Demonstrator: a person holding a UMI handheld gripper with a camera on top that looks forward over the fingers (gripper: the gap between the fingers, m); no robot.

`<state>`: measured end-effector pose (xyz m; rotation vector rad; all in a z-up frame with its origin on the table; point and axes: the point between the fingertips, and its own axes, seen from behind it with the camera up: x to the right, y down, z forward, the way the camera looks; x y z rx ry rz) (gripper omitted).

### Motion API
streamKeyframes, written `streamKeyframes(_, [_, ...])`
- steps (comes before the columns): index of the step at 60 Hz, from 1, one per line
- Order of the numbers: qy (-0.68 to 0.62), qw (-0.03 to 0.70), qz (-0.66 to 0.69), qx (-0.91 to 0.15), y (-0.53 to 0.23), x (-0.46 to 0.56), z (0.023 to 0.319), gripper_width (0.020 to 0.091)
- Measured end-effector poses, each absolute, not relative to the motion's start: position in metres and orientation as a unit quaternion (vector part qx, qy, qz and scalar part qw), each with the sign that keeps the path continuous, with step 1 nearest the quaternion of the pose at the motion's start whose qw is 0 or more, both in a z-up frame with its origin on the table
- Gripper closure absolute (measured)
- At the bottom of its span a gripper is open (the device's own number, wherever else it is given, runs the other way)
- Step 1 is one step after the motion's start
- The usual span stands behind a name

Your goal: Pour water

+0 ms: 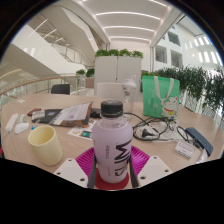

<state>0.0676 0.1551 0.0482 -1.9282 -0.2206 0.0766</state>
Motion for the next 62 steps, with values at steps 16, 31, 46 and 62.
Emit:
streamKeyframes(16, [-0.095,0.572,0.073,-0.812,0.154,0.074,0.041,0.0575])
streamKeyframes(31, [-0.067,0.514,0.083,-0.851,0.116,0.078,0.044,0.0265])
streamKeyframes(46, [-0.058,0.510,0.041,-0.857,0.005,0.069,0.108,0.0269])
streamKeyframes(62, [-0.053,0.532,-0.016,-0.845,-0.128,0.017,0.181,0.0264])
